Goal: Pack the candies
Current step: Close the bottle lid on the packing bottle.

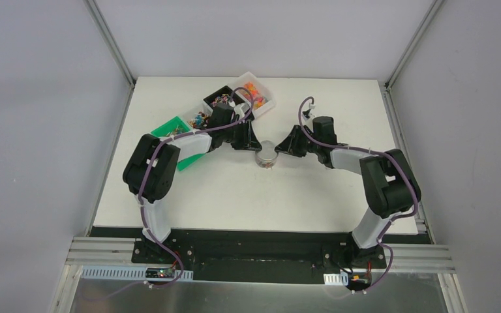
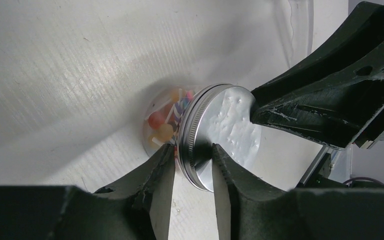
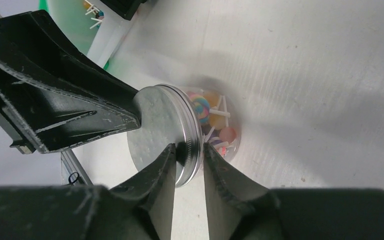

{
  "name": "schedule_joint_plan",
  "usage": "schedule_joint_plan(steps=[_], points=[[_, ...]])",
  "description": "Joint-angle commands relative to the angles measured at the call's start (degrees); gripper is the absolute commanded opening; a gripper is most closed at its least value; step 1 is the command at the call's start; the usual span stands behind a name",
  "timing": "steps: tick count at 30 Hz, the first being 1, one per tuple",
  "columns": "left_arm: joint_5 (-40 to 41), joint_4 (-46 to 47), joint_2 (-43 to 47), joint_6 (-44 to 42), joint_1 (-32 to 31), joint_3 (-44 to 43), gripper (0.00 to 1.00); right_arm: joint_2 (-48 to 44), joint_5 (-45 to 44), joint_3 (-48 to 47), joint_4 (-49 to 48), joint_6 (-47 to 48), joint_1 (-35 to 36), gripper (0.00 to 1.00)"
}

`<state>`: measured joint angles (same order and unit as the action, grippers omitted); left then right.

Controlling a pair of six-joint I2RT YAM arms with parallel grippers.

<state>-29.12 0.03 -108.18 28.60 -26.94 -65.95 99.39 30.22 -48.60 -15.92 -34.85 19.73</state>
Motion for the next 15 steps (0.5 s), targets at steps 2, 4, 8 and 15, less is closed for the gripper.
schedule_joint_plan(steps=[2, 4, 8, 15], points=[[0.2, -6.0, 1.4, -1.9, -0.3, -1.0, 0.39, -3.7, -3.4, -4.5, 11.2, 4.4, -0.2, 0.4], [0.1, -9.2, 1.7, -3.6, 0.8, -4.5, 0.43, -6.1, -4.5, -7.3, 14.9, 6.2, -0.2, 0.54], [1.7, -13.8, 5.0, -5.7, 2.4, -10.0, 0.53, -11.1, -7.1, -11.8, 23.1, 9.9, -0.3, 0.73], [8.5, -24.9, 14.0, -11.6, 3.2, -17.2, 0.74, -22.2, -18.9, -18.0, 39.4, 19.1, 0.8, 1.0]])
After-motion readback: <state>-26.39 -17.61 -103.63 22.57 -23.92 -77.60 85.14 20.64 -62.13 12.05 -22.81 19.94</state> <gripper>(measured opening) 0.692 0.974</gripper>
